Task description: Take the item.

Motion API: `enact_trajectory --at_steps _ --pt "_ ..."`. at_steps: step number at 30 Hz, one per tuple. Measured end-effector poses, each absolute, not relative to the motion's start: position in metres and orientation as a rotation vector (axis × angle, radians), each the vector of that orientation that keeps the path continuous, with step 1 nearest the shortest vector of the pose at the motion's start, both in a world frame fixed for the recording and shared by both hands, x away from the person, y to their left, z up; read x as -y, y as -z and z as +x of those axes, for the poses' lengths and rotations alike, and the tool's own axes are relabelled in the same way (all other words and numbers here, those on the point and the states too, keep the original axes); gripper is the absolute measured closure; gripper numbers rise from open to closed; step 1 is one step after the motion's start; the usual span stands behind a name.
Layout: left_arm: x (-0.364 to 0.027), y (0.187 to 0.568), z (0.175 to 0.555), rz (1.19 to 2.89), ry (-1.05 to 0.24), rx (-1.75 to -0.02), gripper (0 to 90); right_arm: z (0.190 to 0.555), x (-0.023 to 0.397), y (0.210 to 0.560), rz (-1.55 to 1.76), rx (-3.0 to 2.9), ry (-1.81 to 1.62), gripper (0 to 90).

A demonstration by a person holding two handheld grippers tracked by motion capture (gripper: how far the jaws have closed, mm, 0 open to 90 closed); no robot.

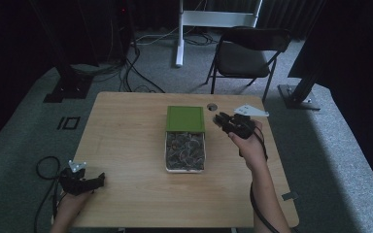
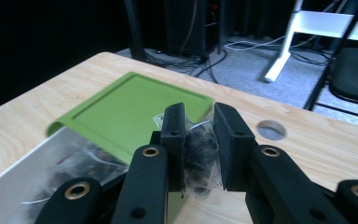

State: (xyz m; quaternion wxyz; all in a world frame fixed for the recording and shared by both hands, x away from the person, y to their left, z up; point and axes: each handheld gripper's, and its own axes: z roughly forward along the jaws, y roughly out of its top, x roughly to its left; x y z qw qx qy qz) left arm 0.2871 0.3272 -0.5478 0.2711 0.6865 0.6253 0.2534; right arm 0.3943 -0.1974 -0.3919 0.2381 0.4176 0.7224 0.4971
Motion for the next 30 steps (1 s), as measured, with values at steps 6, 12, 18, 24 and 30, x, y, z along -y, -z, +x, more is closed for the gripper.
enact_trajectory --at_steps 6,12,18,24,30 --pt "-0.327 0.548 0.287 1.849 -0.682 -1.685 0.5 0.4 0.216 0.391 1.189 -1.941 -1.318 75.5" --pt "-0.327 0.548 0.287 1.849 -0.682 -1.684 0.5 0.405 0.235 0.389 1.219 -1.915 -1.277 75.5" --pt "-0.327 0.548 0.287 1.85 -0.682 -1.684 0.5 0.413 0.255 0.387 1.267 -1.877 -1.241 75.6" --pt "-0.327 0.548 0.287 1.849 -0.682 -1.684 0.5 0.42 0.27 0.387 1.308 -1.853 -1.208 75.5" --pt "-0.327 0.548 0.287 1.849 -0.682 -1.685 0.5 0.428 0.286 0.391 1.362 -1.824 -1.184 75.5"
